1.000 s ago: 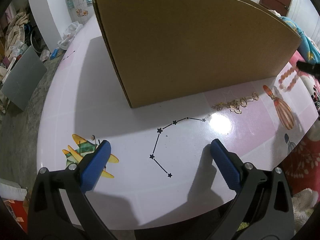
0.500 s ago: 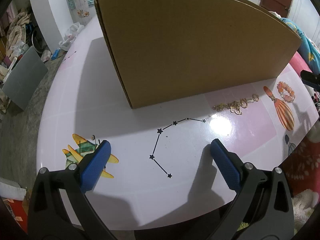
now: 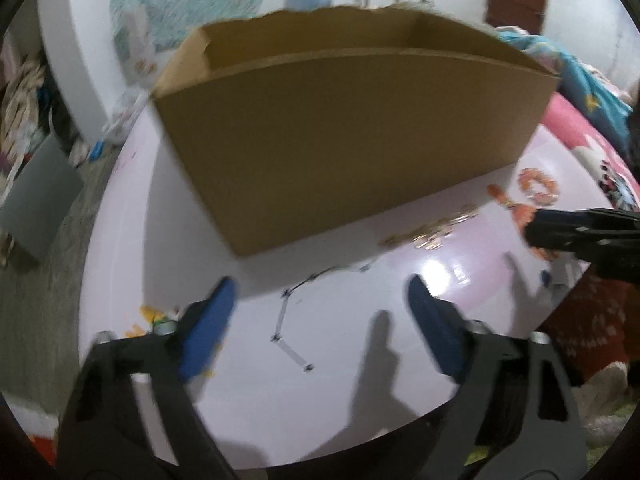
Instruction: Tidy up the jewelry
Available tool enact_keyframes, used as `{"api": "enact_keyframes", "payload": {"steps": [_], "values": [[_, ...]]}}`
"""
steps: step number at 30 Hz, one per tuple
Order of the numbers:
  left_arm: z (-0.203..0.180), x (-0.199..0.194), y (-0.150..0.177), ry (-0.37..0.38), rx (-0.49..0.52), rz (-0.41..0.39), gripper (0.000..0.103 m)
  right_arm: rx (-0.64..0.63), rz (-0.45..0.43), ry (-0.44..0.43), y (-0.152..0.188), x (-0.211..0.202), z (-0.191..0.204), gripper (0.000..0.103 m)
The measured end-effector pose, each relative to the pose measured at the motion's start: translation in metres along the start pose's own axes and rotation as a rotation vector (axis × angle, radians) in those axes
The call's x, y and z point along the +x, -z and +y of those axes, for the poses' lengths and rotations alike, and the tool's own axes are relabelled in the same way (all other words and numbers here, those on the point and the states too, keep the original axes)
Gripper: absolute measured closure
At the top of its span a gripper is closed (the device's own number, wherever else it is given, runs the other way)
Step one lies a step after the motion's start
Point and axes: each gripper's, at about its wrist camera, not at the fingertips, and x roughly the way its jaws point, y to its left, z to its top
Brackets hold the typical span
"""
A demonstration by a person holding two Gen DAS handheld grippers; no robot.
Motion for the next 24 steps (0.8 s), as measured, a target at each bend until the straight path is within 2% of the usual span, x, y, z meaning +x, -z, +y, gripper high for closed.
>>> {"api": "enact_keyframes", "payload": {"steps": [1, 3, 4, 6, 7, 9, 11, 14, 24], "values": [[-0.003, 0.001, -0.003, 0.017, 0.011, -0.006, 0.035, -0.017, -0.003, -0.002, -0.001, 0.001, 0.003, 0.066], [-0.008, 0.002, -0.007, 0.037, 0.034, -0.014, 0.05, -0.037, -0.007, -0.008, -0.001, 0.002, 0.006, 0.066], [-0.011, 0.003, -0.01, 0.042, 0.058, -0.017, 0.052, -0.049, -0.011, -0.01, -0.001, 0.002, 0.007, 0.066], [-0.02, 0.005, -0.013, 0.056, 0.101, -0.017, 0.066, -0.064, -0.014, -0.017, -0.002, 0.002, 0.009, 0.066], [-0.023, 0.008, -0.014, 0.063, 0.125, -0.012, 0.069, -0.072, -0.014, -0.021, -0.002, 0.003, 0.009, 0.066], [-0.028, 0.014, -0.018, 0.091, 0.163, 0.007, 0.085, -0.078, -0.014, -0.03, -0.003, 0.003, 0.009, 0.066], [-0.031, 0.016, -0.021, 0.103, 0.192, 0.019, 0.091, -0.083, -0.014, -0.035, -0.001, 0.003, 0.008, 0.066], [-0.036, 0.022, -0.025, 0.108, 0.238, 0.032, 0.091, -0.084, -0.014, -0.04, -0.002, 0.003, 0.006, 0.066], [-0.032, 0.031, -0.029, 0.159, 0.264, 0.075, 0.091, -0.083, -0.008, -0.053, -0.006, 0.009, 0.003, 0.066]]}}
